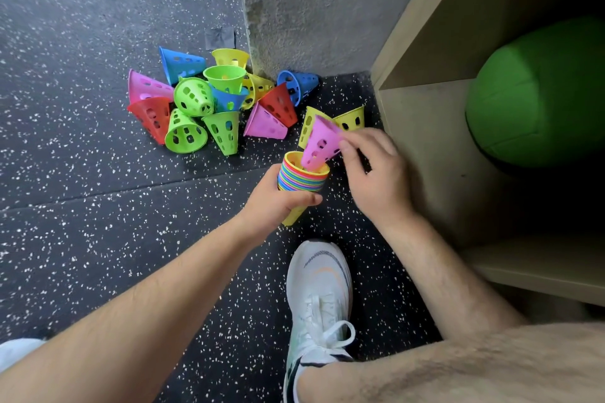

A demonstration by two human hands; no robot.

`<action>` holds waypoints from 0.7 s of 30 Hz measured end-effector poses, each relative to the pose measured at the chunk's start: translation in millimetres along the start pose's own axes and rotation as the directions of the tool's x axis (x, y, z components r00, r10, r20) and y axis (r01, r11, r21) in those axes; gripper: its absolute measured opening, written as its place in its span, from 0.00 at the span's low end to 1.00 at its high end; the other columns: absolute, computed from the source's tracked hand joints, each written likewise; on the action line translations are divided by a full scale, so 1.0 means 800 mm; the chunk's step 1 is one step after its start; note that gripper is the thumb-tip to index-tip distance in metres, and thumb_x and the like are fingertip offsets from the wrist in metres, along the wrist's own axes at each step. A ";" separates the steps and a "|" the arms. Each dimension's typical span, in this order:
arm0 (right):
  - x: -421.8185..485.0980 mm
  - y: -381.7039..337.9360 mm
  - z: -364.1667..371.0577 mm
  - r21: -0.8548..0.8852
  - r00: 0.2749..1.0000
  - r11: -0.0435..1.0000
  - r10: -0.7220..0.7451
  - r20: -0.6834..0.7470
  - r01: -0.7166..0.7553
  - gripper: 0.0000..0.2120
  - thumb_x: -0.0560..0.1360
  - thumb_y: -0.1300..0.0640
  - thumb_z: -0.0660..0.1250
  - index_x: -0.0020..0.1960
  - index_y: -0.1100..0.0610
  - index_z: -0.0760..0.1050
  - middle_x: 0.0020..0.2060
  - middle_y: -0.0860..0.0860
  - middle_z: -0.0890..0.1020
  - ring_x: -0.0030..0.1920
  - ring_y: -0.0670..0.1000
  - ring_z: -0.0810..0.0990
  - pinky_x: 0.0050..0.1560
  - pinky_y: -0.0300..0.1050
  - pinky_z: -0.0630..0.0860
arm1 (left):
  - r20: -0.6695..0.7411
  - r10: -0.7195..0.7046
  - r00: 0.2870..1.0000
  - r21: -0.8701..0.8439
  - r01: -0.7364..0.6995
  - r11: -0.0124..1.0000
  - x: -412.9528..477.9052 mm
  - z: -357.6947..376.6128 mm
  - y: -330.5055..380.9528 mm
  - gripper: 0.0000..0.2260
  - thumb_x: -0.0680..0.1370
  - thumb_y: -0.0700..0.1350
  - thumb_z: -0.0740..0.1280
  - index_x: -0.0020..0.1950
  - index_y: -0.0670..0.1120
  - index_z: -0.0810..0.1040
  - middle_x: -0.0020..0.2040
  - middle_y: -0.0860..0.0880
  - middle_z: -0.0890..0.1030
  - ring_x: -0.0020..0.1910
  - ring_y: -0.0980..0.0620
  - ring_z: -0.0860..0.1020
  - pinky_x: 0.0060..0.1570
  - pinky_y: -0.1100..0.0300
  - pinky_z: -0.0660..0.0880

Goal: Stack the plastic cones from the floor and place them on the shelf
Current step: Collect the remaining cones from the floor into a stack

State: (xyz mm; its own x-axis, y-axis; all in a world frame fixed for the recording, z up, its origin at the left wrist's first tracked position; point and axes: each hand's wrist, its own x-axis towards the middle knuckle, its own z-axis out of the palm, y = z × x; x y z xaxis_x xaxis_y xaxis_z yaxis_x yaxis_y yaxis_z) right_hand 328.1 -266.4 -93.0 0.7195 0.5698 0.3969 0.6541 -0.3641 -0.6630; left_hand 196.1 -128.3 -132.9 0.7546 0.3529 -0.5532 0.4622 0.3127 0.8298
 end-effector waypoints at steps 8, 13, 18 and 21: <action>0.001 -0.002 0.023 0.195 0.933 0.959 0.132 0.334 -0.205 0.13 0.80 0.56 0.66 0.63 0.60 0.79 0.58 0.51 0.80 0.54 0.43 0.81 0.59 0.42 0.77 | -0.026 0.029 0.999 -0.011 -0.029 1.000 0.003 -0.017 0.002 0.30 0.62 0.45 0.81 0.62 0.44 0.76 0.49 0.44 0.84 0.44 0.51 0.82 0.47 0.55 0.78; 0.034 0.018 0.050 -0.055 0.944 0.981 0.195 0.264 -0.188 0.18 0.79 0.53 0.66 0.66 0.60 0.76 0.61 0.54 0.78 0.61 0.54 0.77 0.65 0.51 0.73 | -0.050 0.008 0.999 0.017 -0.007 1.000 0.007 -0.031 0.000 0.33 0.59 0.52 0.82 0.61 0.45 0.76 0.46 0.47 0.83 0.43 0.51 0.82 0.46 0.54 0.76; 0.067 0.036 0.073 -0.370 0.908 0.908 0.308 0.282 -0.193 0.28 0.78 0.48 0.69 0.72 0.62 0.70 0.66 0.59 0.76 0.66 0.62 0.70 0.68 0.54 0.66 | -0.068 0.006 0.998 -0.004 -0.007 1.000 0.009 -0.037 0.009 0.31 0.60 0.48 0.82 0.61 0.46 0.76 0.47 0.48 0.84 0.43 0.53 0.82 0.46 0.55 0.77; 0.070 0.042 0.081 -0.459 0.889 0.873 0.333 0.314 -0.165 0.22 0.79 0.48 0.67 0.67 0.59 0.75 0.63 0.57 0.78 0.64 0.61 0.70 0.64 0.54 0.67 | -0.064 0.013 0.998 -0.003 -0.013 1.000 0.010 -0.040 0.015 0.30 0.62 0.46 0.81 0.61 0.45 0.76 0.45 0.49 0.84 0.41 0.55 0.82 0.42 0.59 0.76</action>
State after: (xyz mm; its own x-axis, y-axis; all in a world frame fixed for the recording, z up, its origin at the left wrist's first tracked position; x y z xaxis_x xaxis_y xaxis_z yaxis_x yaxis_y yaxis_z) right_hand 375.0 -199.0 -134.6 0.7845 0.6165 -0.0667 0.5593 -0.7499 -0.3533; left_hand 192.8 -93.6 -130.2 0.7289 0.4128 -0.5462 0.4511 0.3105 0.8367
